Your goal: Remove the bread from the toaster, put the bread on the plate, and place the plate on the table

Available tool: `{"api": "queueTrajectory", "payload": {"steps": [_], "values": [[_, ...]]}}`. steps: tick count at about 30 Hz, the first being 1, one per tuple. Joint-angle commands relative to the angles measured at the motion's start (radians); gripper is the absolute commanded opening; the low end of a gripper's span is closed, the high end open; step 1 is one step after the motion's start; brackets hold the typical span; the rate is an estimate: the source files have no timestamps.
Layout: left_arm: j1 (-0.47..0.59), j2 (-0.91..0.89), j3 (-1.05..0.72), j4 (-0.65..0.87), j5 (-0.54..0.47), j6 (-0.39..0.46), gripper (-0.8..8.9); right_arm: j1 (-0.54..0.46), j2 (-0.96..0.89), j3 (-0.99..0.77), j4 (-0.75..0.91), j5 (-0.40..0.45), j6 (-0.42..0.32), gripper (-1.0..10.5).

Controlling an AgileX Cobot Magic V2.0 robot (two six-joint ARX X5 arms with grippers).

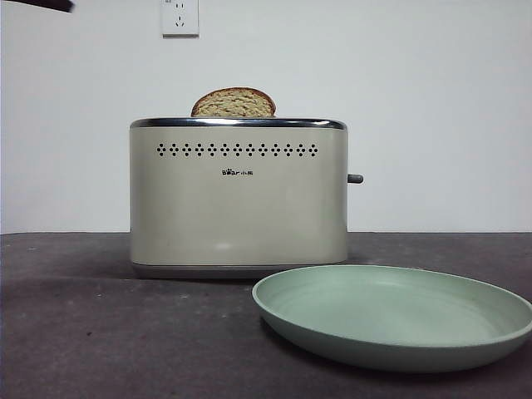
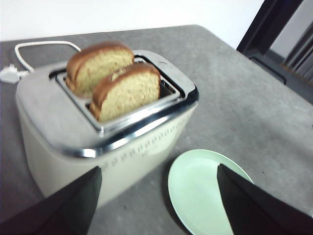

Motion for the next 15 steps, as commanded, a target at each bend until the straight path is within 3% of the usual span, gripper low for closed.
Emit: {"api": "queueTrajectory", "payload": {"steps": [1, 15], "values": [[-0.027, 0.098, 0.097, 0.011, -0.016, 0.075, 3.89, 0.005, 0.006, 0.014, -0.001, 0.000, 0.012, 3.3], [-0.124, 0.539, 0.445, 0.010, -0.029, 0.185, 3.89, 0.005, 0.006, 0.014, -0.004, 0.000, 0.013, 3.3]]}}
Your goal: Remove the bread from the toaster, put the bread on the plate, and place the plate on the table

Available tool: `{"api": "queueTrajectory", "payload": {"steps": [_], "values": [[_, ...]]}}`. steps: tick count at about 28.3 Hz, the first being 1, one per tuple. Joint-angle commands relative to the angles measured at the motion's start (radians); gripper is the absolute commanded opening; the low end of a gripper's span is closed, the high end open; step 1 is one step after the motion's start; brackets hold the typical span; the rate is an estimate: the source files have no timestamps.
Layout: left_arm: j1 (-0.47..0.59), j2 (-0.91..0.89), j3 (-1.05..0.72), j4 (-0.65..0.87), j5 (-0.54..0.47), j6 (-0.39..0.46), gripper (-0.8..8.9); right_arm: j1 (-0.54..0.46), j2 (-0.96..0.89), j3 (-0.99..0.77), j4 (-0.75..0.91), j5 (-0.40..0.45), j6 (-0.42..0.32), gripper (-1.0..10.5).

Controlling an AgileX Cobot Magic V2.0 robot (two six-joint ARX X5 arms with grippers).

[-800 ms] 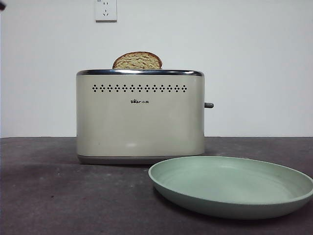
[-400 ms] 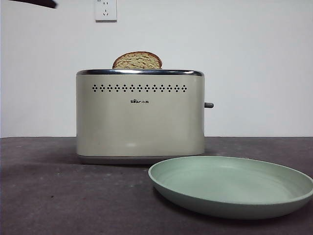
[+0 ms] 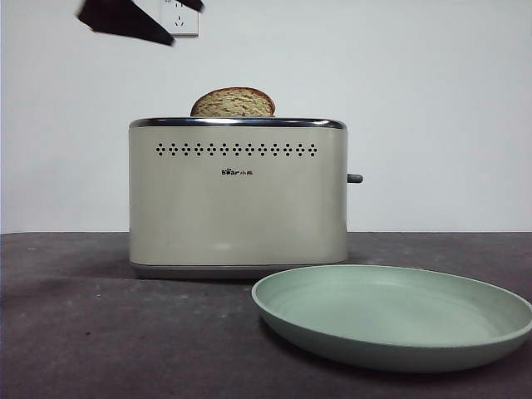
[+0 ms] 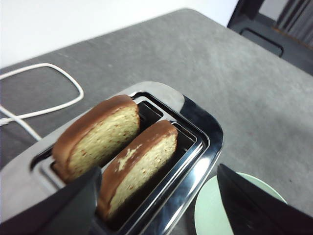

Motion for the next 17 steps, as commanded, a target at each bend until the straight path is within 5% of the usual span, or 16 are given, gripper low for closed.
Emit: {"api": "queueTrajectory", "payload": {"steps": [1, 17], "values": [[-0.019, 0.061, 0.052, 0.007, -0.007, 0.057, 3.89, 0.005, 0.006, 0.014, 0.006, 0.000, 0.013, 3.3], [-0.079, 0.210, 0.084, 0.063, -0.137, 0.203, 3.89, 0.005, 0.006, 0.014, -0.021, 0.000, 0.014, 3.3]]}}
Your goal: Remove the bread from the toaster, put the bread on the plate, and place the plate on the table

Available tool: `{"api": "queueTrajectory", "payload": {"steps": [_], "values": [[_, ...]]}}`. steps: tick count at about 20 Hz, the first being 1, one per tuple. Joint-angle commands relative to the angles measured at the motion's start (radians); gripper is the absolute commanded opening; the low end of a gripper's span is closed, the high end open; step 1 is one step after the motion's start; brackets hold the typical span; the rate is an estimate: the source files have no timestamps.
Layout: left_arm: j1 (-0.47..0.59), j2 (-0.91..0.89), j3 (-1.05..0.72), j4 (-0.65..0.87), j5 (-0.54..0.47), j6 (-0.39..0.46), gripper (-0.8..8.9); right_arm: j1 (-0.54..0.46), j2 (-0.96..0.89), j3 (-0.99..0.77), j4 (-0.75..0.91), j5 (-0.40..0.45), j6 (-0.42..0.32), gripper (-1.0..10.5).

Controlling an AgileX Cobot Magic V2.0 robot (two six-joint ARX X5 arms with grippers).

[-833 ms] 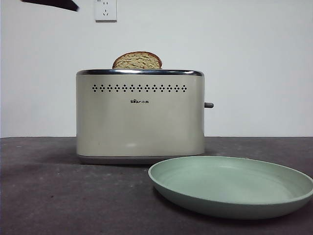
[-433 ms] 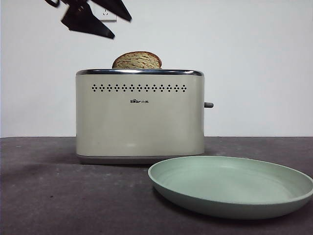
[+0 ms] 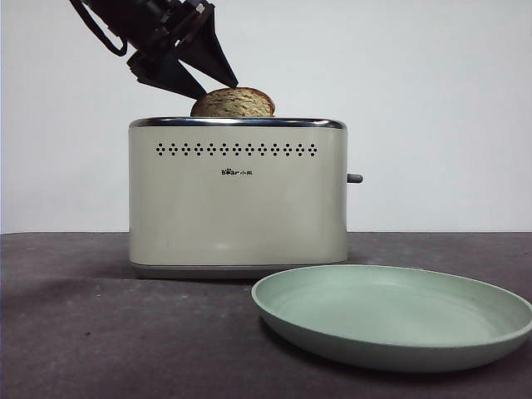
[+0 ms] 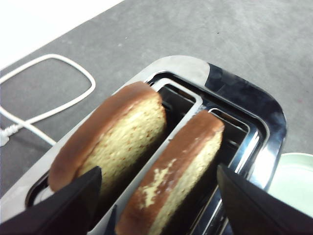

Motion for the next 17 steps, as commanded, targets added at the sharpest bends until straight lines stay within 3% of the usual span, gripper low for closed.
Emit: {"api": "queueTrajectory", "payload": {"steps": [1, 6, 12, 17], "values": [[-0.008, 0.034, 0.029, 0.003, -0.002, 0.027, 3.89, 0.005, 0.006, 0.014, 0.005, 0.000, 0.014, 3.3], [-0.021, 0.056, 0.029, -0.006, -0.003, 0.030, 3.45, 0.005, 0.006, 0.014, 0.005, 0.000, 0.014, 3.3], [-0.026, 0.056, 0.029, -0.006, -0.003, 0.018, 0.24, 0.005, 0.006, 0.014, 0.005, 0.000, 0.013, 3.3], [-0.019, 0.052, 0.050, -0.021, -0.002, 0.017, 0.03, 0.005, 0.006, 0.014, 0.005, 0.000, 0.013, 3.3]]}}
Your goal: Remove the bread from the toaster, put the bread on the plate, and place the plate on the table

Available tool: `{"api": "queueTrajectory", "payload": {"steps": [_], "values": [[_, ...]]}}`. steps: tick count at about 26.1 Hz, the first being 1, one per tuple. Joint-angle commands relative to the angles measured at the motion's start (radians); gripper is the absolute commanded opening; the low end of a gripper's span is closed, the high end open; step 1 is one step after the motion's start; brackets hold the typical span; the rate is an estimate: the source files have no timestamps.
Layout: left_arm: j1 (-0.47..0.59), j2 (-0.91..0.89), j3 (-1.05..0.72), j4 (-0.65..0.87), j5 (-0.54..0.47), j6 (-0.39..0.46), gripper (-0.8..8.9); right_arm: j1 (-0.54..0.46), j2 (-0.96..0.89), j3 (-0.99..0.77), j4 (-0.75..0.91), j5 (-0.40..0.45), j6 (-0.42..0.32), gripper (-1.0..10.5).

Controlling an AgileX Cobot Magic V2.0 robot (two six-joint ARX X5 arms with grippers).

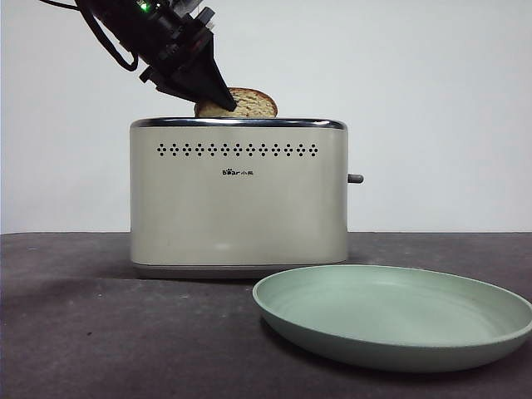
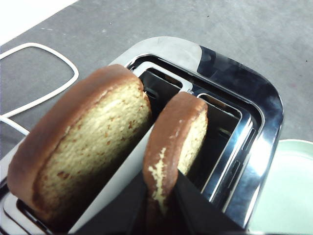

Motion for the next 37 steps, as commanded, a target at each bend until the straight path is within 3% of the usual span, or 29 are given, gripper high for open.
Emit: {"api": "queueTrajectory", "payload": {"steps": [1, 12, 21, 32, 37], "values": [[0.002, 0.009, 0.055, -0.003, -0.004, -0.003, 0.03, 0.005, 0.006, 0.014, 0.006, 0.000, 0.014, 3.3], [0.002, -0.171, 0.194, -0.111, -0.003, -0.036, 0.03, 0.005, 0.021, 0.014, 0.020, 0.001, 0.014, 3.3], [0.002, -0.417, 0.202, -0.286, -0.003, -0.158, 0.03, 0.005, 0.179, 0.014, 0.098, 0.000, 0.040, 3.2], [0.002, -0.560, 0.198, -0.620, 0.003, -0.111, 0.04, 0.005, 0.529, 0.014, 0.258, 0.001, 0.044, 2.9], [0.002, -0.610, 0.110, -0.619, 0.003, -0.107, 0.04, 0.005, 0.660, 0.014, 0.315, 0.001, 0.044, 2.9]]}}
